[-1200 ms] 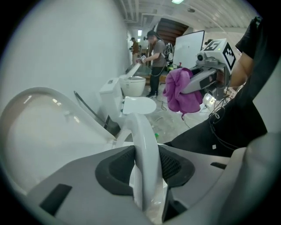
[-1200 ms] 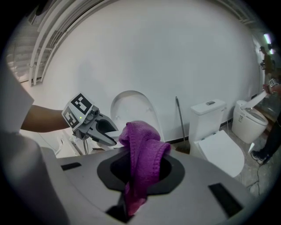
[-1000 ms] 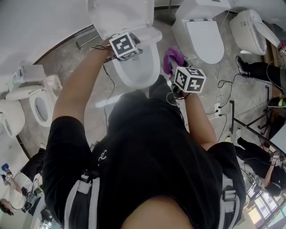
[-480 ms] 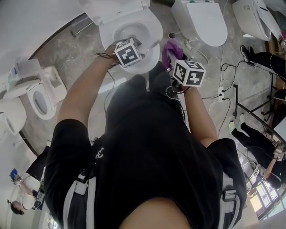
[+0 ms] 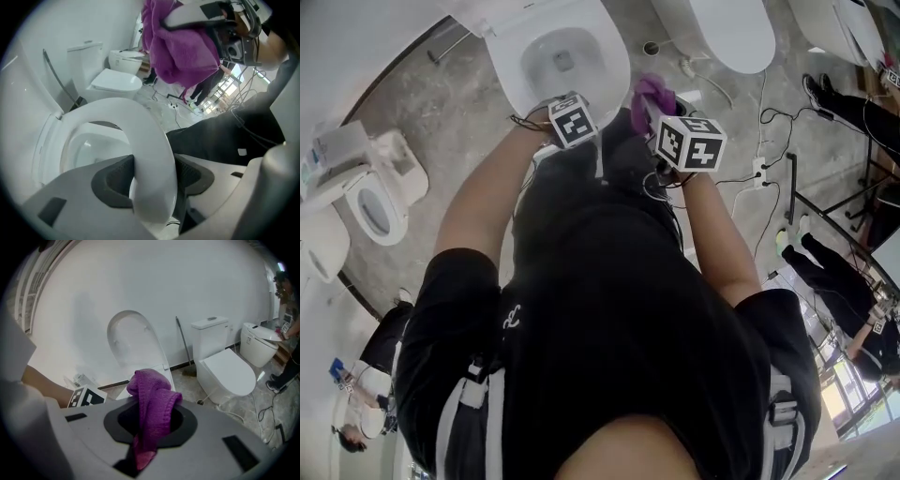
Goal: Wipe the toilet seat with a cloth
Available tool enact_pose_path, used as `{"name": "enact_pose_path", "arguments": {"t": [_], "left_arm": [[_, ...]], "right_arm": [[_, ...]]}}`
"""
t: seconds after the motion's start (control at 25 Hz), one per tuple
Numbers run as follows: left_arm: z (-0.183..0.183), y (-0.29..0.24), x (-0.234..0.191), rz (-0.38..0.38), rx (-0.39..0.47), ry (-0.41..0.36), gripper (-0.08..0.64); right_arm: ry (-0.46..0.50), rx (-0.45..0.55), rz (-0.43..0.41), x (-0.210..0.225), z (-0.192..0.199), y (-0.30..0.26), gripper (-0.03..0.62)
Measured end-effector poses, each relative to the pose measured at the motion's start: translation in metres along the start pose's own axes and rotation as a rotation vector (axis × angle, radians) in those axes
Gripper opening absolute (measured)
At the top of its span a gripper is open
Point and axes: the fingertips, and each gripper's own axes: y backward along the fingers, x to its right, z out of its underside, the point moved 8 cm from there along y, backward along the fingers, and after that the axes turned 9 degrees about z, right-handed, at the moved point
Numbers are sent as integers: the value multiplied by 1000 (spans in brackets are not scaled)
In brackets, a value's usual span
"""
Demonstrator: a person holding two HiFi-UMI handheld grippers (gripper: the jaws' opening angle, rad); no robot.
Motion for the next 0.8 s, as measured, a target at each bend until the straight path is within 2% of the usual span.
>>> {"name": "enact_pose_path", "arguments": {"t": [0.24, 0.52, 0.8], "left_arm": [[17, -56, -21, 69, -41, 70, 256], [38, -120, -34, 14, -59, 67, 261], [52, -181, -58, 43, -97, 99, 268]], "right_arm": [[1, -51, 2, 13, 10, -36, 54], [22, -86, 6, 33, 53, -101, 54], [28, -110, -3, 60, 68, -163, 55]]}}
